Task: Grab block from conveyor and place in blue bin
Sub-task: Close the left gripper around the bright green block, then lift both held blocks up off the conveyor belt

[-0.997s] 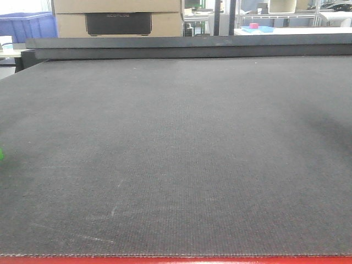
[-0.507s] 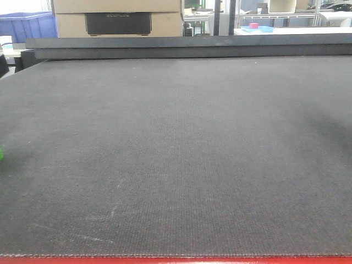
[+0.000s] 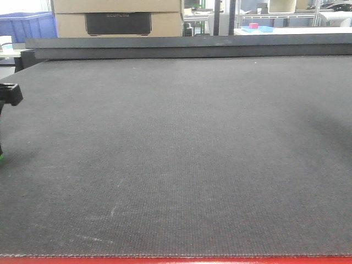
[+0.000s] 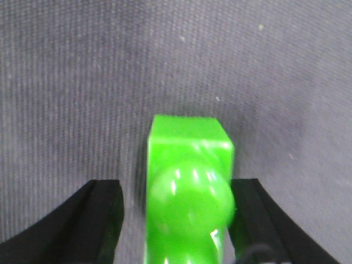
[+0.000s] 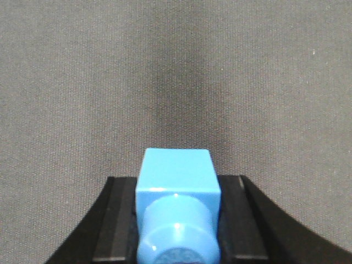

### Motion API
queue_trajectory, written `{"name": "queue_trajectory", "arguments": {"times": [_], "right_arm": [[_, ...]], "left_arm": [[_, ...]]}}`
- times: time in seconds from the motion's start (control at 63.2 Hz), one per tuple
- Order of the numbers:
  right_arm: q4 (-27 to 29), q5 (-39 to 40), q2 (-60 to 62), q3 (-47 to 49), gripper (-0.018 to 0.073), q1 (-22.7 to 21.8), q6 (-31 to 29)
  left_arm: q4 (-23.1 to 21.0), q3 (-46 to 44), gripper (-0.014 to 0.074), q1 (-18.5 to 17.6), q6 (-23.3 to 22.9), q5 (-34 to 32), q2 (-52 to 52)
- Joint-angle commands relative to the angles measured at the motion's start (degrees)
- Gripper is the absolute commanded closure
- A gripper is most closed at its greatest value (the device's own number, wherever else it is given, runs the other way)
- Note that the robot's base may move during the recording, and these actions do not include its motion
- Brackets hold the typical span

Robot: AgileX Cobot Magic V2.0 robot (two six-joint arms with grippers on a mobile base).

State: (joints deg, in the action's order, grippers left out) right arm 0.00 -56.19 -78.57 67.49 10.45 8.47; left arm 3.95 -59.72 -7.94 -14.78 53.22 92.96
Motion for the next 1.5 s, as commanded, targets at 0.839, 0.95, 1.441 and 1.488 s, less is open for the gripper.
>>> {"name": "queue_trajectory", "arguments": {"times": [0.839, 0.95, 1.441, 1.488], "right_arm": [[0.4, 1.3, 2.2, 0.4, 0.0727, 0.0, -0.5], [0.8, 3.7, 4.0, 0.4, 0.0727, 0.6, -0.5], [0.8, 36.2, 19.2, -23.3, 0.0727, 4.4, -3.7], [0.8, 38.5, 21.3, -25.9, 0.0727, 4.4, -3.7]], "left_arm": [[-2.9, -4.2, 0.0707, -0.2, 6.1, 0.9, -3.9], [-2.9, -3.2, 0.0707, -1.4, 6.7, -2.6, -7.9], [-2.9, 16.2, 0.0707, -4.0, 6.7, -35.5, -32.3], [-2.9, 17.8, 0.0707, -4.0, 6.7, -36.9, -34.4]]}}
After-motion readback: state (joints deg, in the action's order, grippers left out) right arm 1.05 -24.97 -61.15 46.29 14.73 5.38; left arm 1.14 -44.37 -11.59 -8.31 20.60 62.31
